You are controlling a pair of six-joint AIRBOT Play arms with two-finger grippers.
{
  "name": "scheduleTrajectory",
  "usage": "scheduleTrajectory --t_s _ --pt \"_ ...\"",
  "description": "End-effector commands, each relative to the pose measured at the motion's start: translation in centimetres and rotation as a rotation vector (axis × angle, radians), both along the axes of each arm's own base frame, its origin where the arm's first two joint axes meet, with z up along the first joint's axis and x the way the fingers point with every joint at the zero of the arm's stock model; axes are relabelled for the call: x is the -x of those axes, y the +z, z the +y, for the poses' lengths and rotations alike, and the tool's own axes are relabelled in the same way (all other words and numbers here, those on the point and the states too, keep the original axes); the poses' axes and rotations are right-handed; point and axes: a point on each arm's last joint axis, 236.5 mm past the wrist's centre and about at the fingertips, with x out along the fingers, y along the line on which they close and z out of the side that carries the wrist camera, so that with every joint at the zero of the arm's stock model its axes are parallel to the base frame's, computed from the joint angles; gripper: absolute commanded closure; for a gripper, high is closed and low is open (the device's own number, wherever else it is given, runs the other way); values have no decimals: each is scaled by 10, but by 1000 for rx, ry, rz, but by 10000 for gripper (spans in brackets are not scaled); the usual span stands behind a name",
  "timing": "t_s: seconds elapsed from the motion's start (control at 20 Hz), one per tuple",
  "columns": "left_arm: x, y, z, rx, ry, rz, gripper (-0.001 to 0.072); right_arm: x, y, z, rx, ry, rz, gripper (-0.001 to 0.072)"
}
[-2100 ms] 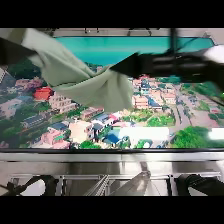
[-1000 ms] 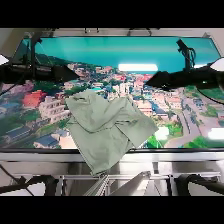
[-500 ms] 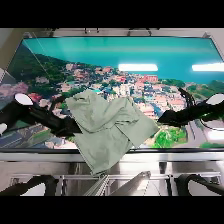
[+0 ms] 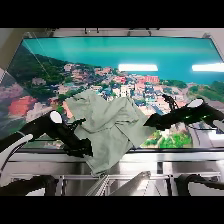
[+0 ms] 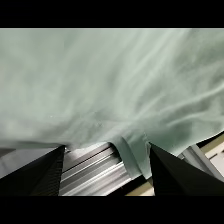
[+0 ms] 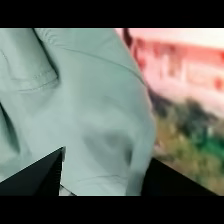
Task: Fold the shirts.
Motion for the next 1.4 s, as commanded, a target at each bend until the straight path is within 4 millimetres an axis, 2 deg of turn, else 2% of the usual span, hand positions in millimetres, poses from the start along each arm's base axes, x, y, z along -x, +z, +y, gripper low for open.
scheduleTrajectory --t_s 0.0,0.05,0.1,0.15,0.2,0.25,0.3,0.45,0.5,0.55,0.6,0.65,0.7,0.8,0.9,0.95,1.0,1.05,1.1,1.15,1.2,1.25,1.35 --pt "-21 -23 -18 -31 -53 -35 140 -9 6 21 -75 -23 -21 193" --pt "-34 -26 -24 -27 -55 -63 153 -9 7 21 -78 -26 -22 247" --pt "-47 -28 -29 -24 -48 -89 261 -9 8 22 -80 -24 -21 407" --pt "-58 -27 -32 -14 -50 -107 399 -8 8 22 -81 -22 -19 549" --pt "-66 -23 -34 -2 -50 -112 503 -6 9 23 -87 -16 -13 661" --pt "-70 -15 -36 15 -66 -109 585 -4 9 23 -90 -7 -7 691" --pt "-70 -5 -37 35 -89 -103 633 -2 9 22 -89 1 -3 691" --pt "-63 36 -35 112 -171 -106 678 -3 10 17 -87 -10 -3 691" --pt "-71 49 -33 130 -169 -146 678 -8 15 15 -105 -31 -12 692" --pt "-86 64 -30 145 -140 -208 678 -12 30 16 -160 -37 -38 692" --pt "-103 82 -26 161 -104 -273 678 -13 58 22 -265 -32 -70 692" --pt "-118 109 -23 212 -69 -342 678 -12 93 26 -383 -22 -109 692" --pt "-132 144 -21 289 -27 -415 678 -10 137 25 -514 -13 -166 692" --pt "-155 225 -14 465 74 -581 677 -7 237 11 -746 -13 -365 691" --pt "-166 330 -2 692 145 -844 677 7 350 -12 -958 -26 -672 691" --pt "-160 382 6 803 152 -982 678 24 405 -24 -1040 -12 -862 691" --pt "-145 436 15 915 148 -1121 677 47 451 -31 -1098 14 -1037 691" --pt "-127 480 24 999 132 -1253 678 74 495 -37 -1151 36 -1218 691" --pt "-108 513 32 1039 109 -1377 677 102 527 -40 -1185 62 -1372 690" --pt "-98 533 42 998 104 -1489 678 122 549 -38 -1182 69 -1496 690" --pt "-99 541 55 898 127 -1581 678 128 561 -30 -1113 41 -1576 690" --pt "-103 547 66 822 161 -1645 678 118 563 -22 -1001 -15 -1612 690" --pt "-112 550 82 757 218 -1691 678 72 538 -15 -627 -158 -1634 690"
